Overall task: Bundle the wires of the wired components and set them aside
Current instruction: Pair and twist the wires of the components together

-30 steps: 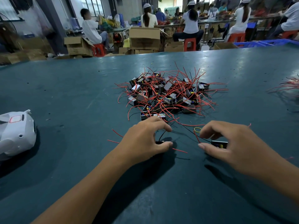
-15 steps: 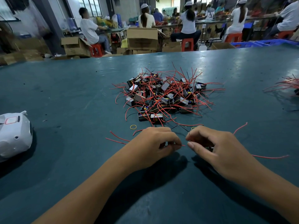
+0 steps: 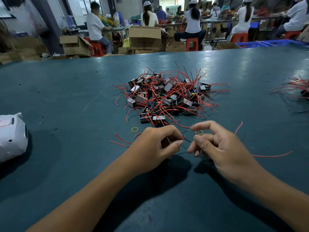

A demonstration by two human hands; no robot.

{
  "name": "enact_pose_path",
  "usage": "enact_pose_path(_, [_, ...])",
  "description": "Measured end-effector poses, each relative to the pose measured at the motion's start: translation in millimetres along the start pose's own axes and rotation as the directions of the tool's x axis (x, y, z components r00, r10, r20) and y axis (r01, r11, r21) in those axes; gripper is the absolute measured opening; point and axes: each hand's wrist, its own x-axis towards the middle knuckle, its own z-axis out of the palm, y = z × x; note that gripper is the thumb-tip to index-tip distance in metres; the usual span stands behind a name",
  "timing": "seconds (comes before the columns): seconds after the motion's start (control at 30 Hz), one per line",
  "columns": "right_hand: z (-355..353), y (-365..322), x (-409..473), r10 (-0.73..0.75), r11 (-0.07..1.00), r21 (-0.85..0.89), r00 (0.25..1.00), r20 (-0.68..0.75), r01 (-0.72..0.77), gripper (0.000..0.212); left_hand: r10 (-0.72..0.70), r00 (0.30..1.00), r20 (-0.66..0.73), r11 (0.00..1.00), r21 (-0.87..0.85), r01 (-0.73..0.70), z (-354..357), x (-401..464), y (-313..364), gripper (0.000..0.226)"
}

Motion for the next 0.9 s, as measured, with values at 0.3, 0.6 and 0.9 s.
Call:
enact_pose_path(0.3, [2,-2,-4,-0.029,0.999,-0.027,0.995,-0.091,0.027,0.009,-0.081,0.997,-0.016,0.985,-0.154,0.078,7,0,4,0.008])
enact_pose_path(0.6, [5,-9,-5,-0.050,0.997,-0.059,0.992,-0.118,0.044,0.015,-0.092,0.994,-0.064,0.983,-0.166,0.080,11,-1,4,0.010])
enact_pose_path(0.9, [6,-8,-5,-0.070,0.994,-0.097,0.983,-0.170,0.054,0.012,-0.185,0.982,-0.040,0.925,-0.344,0.160,18,-1,-1,0.011])
